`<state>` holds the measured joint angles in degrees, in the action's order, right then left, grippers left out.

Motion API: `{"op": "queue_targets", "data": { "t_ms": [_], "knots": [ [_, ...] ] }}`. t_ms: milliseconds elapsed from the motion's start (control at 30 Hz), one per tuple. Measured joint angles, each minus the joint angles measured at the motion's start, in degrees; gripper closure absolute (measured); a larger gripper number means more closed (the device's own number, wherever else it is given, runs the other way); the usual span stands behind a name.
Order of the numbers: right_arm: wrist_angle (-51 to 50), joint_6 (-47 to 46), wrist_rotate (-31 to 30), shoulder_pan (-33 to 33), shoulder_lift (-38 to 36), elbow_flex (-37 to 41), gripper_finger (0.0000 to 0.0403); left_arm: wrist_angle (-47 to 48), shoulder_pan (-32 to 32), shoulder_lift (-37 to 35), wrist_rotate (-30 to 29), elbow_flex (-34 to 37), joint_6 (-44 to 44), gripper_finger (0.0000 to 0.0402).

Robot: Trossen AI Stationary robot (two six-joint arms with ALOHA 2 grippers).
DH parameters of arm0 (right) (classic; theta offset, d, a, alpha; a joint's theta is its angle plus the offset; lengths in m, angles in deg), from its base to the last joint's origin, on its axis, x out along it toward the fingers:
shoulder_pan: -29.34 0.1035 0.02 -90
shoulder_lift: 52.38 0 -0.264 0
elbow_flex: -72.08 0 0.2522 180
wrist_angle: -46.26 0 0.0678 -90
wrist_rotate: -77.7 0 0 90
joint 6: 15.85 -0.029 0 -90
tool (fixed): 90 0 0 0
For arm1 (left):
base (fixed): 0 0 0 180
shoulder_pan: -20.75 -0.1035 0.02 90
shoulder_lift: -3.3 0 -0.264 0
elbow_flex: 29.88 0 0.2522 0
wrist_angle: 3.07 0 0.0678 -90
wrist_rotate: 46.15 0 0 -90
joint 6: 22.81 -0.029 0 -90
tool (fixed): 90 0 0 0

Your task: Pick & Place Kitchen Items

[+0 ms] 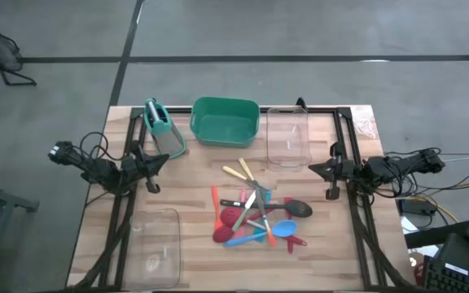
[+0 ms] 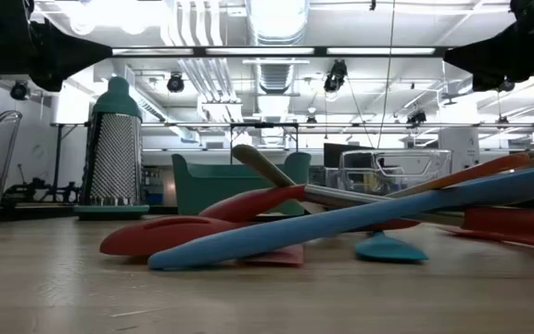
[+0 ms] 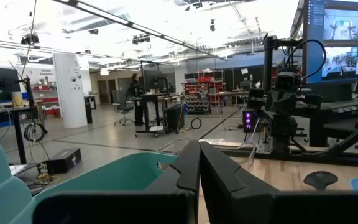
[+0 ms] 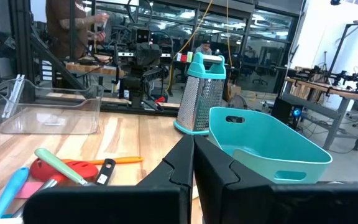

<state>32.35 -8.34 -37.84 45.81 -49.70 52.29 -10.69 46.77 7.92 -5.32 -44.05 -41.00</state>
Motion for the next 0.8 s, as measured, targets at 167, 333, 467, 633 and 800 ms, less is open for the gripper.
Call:
{"op": "queue_targets", "data": {
  "t_ms": [167,333,467,633,800],
  "knots": [
    [0.13,0.59,0.00,0.00,0.00,0.01,0.0394,0.01,0.00,0.02,0.00,0.00,0.00,0.0390],
    [9.53,-3.58,-1.30,-0.27,0.40,0.05,0.0394,0.02,0.00,0.01,-0.01,-0.02,0.00,0.0390],
    [23.17,1.26,-0.15,-0.57,1.85,0.91,0.0394,0.02,-0.02,0.00,0.00,-0.02,0.00,0.0390],
    [33.28,-3.90,2.85,-0.63,8.13,1.43,0.0394,0.02,-0.02,0.01,0.00,-0.02,0.00,0.0390],
    [40.28,-8.27,2.87,-1.00,21.38,0.19,0.0394,0.05,-0.02,0.02,-0.01,0.00,0.00,0.0390]
  ]
}}
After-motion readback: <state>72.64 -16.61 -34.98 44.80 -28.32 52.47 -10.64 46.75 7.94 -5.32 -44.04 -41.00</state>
